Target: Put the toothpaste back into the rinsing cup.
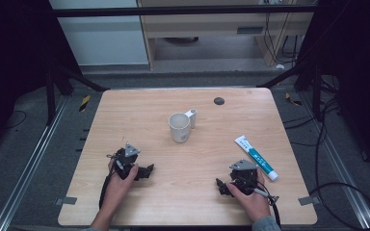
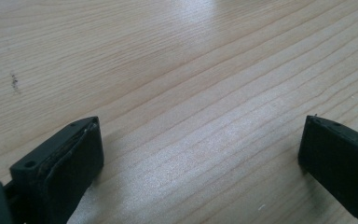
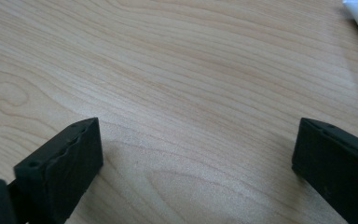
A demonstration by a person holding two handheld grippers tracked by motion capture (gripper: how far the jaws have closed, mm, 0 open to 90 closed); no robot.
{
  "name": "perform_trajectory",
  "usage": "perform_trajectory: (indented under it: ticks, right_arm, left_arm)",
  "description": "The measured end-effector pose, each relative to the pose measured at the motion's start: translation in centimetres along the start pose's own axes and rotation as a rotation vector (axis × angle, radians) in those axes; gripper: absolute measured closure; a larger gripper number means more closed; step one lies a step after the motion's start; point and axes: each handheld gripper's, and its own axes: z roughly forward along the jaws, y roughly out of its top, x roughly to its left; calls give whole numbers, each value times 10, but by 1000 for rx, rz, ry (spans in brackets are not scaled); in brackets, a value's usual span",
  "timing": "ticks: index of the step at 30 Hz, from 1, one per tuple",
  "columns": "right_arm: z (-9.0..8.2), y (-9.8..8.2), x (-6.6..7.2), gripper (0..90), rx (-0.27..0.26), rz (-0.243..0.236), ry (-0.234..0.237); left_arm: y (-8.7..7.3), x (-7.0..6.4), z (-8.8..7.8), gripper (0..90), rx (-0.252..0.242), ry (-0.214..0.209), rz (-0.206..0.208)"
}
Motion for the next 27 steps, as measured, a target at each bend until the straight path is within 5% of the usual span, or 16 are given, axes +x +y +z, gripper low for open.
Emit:
perform_trajectory:
  ticks: [5,11,18,27]
  right_arm:
    - [-9,0,-1,114,6,-31,14]
    - [-39,9,-11,136,45,-74,-17]
    - [-67,23,-35,174,96,-125,-58]
    - [-79,46,-65,218,169,-133,-76]
  left_arm:
    - [0,0,0,0,0,0,0]
    - [0,0,0,0,0,0,0]
    - [0,0,0,0,0,0,0]
    - [2,0,2,0,2,0,-1]
